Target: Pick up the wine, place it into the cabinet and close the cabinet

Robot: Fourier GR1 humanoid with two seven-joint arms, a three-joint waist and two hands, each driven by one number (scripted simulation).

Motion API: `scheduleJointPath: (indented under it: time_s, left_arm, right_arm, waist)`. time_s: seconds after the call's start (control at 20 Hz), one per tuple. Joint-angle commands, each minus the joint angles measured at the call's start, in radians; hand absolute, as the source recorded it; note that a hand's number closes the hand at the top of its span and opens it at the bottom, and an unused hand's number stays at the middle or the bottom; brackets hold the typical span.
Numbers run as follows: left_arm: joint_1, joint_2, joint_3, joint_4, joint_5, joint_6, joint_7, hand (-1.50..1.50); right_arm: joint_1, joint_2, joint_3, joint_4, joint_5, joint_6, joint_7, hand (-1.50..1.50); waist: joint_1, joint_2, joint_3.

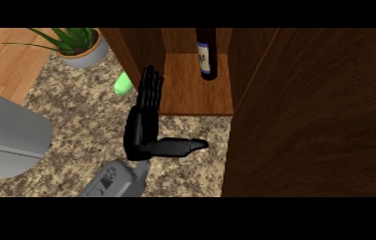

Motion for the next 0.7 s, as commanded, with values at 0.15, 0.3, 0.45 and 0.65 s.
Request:
scheduleJointPath:
  time_s: [0.15, 0.3, 0.45, 0.65]
  left_arm:
    - [0.234, 0.054, -0.126, -0.313, -0.079, 0.091, 0.024, -1.5]
    - [0.286, 0.098, -0.115, -0.35, -0.082, 0.082, 0.017, -1.5]
    - [0.345, 0.125, -0.11, -0.344, -0.078, 0.049, -0.023, -1.5]
    - [0.437, 0.187, -0.104, -0.451, -0.083, 0.043, -0.035, -1.5]
  right_arm:
    - [0.097, -0.087, 0.003, -0.22, -0.05, 0.046, 0.104, 1.5]
    - [0.038, -0.148, 0.075, -0.175, -0.03, 0.127, 0.117, 1.5]
    - [0.062, -0.176, 0.158, -0.167, -0.126, 0.187, 0.14, 1.5]
    - [0.038, -0.144, 0.306, -0.182, -0.058, 0.183, 0.161, 1.5]
  waist:
    - [-0.008, 0.001, 0.001]
    - [-0.002, 0.001, 0.0]
    - [-0.002, 0.004, 0.0]
    - [0.001, 0.002, -0.001]
